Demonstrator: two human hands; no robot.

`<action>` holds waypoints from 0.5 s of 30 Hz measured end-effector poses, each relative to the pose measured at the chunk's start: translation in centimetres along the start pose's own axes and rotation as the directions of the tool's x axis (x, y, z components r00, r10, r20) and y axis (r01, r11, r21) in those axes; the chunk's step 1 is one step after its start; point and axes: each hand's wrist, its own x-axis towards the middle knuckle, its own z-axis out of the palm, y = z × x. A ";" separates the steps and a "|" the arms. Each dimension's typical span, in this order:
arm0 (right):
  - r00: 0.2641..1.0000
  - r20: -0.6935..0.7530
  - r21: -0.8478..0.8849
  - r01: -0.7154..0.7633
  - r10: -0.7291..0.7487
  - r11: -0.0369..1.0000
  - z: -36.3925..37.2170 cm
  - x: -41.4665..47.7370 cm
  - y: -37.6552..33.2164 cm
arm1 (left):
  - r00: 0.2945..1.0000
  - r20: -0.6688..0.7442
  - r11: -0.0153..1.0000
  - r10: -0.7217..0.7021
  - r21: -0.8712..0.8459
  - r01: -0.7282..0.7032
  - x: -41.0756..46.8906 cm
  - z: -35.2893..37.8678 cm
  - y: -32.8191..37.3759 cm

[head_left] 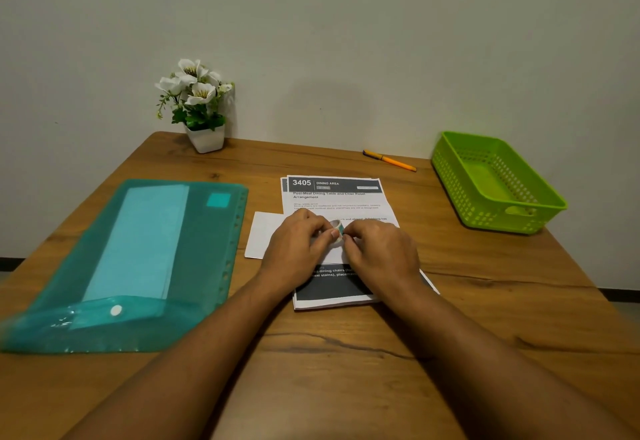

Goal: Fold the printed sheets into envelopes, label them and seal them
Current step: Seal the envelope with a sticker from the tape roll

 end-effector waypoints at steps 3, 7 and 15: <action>0.999 0.009 0.044 -0.032 0.032 0.999 0.0 0.0 0.2 | 1.000 -0.004 1.000 0.002 -0.007 -0.002 0.0 0.0 0.0; 1.000 -0.003 0.102 -0.031 0.031 0.994 -0.2 -0.2 0.2 | 1.000 -0.003 1.000 0.014 -0.008 -0.014 0.0 0.0 -0.2; 0.999 0.030 0.054 -0.041 0.039 0.998 -0.3 0.3 0.0 | 1.000 -0.015 1.000 0.013 0.007 -0.013 0.0 0.1 -0.4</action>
